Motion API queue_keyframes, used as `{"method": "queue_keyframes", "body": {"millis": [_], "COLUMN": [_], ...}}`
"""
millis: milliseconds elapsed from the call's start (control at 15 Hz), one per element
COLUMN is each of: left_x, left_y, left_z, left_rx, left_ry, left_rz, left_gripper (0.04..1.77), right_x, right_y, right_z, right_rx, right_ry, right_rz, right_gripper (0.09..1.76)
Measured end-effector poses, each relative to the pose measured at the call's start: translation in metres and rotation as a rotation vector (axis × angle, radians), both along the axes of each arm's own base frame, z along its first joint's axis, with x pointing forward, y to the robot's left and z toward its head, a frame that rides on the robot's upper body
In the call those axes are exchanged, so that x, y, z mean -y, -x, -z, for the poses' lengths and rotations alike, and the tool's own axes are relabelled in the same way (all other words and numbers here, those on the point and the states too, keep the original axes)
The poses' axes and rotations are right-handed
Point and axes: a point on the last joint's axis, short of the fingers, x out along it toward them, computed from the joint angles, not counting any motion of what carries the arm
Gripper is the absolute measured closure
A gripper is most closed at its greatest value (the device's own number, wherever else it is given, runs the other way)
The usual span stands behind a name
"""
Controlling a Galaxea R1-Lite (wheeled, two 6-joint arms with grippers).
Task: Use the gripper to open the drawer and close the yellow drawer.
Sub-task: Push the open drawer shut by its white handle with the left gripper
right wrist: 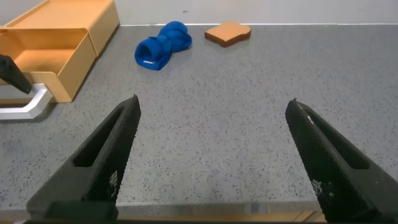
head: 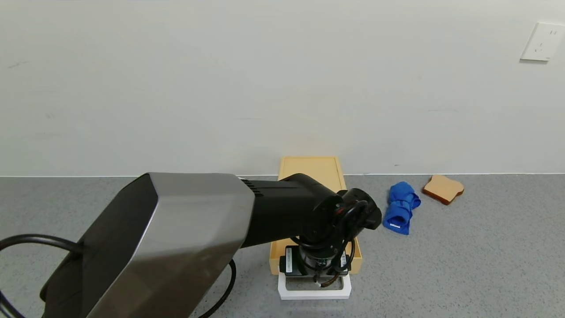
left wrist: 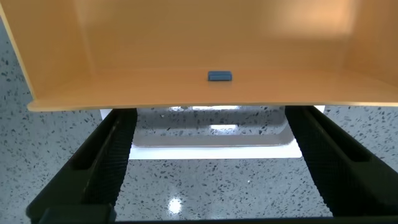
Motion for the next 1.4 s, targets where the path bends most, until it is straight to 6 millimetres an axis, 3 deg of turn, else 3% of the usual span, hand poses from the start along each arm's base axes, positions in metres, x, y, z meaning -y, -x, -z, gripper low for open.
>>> {"method": "queue_keyframes", "body": {"millis": [1400], "left_x": [-0.006], "left_y": [-0.038], "left_z": [-0.004], "left_rx": [0.148], "left_ry": [0.026], "left_rz": [0.026], "left_gripper": [0.09], "right_x": [0.0], "right_y": [0.0], "right_z": [0.0], "right_rx": [0.0], "right_ry": [0.0], "right_rz": [0.0], "right_gripper": [0.14]}}
